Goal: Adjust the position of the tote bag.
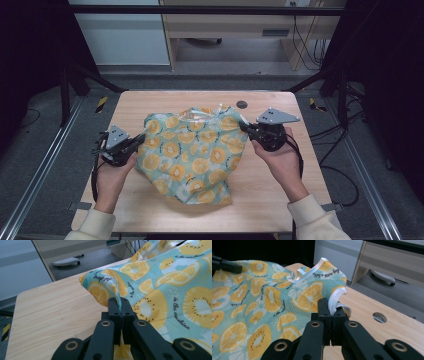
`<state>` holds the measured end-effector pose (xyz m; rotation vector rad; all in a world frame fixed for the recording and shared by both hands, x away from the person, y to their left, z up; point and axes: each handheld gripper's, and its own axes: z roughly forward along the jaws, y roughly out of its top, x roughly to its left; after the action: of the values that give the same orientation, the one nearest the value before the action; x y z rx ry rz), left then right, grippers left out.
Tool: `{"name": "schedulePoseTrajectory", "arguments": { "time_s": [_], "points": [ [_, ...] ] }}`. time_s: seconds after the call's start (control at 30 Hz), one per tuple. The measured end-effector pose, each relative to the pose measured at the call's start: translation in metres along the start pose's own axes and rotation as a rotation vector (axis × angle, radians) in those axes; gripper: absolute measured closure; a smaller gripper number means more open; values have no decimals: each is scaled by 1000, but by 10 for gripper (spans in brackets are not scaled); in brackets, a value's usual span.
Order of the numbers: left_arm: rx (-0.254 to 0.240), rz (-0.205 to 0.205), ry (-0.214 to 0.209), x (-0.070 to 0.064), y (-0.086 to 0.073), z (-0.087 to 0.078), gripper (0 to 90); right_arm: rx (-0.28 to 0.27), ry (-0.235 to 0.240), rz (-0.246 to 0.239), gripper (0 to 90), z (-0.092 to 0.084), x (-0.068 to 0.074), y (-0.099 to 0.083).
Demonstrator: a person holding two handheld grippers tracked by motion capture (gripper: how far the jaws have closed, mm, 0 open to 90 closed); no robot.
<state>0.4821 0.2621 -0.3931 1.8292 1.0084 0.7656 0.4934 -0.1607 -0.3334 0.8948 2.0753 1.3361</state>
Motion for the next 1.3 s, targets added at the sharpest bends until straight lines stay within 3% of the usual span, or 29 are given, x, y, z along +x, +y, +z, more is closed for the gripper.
{"name": "schedulePoseTrajectory", "arguments": {
  "time_s": [0.57,0.8,1.3],
  "points": [
    [-50,-4,-22,-8,-6,-22,900,-31,6,-16,891,-12,3,-3],
    [-46,-18,-43,-11,-21,-31,900,-49,46,-26,891,-20,10,-7],
    [-80,-6,-61,-20,-26,-53,900,-94,63,-44,892,-39,20,-8]
  ]
}}
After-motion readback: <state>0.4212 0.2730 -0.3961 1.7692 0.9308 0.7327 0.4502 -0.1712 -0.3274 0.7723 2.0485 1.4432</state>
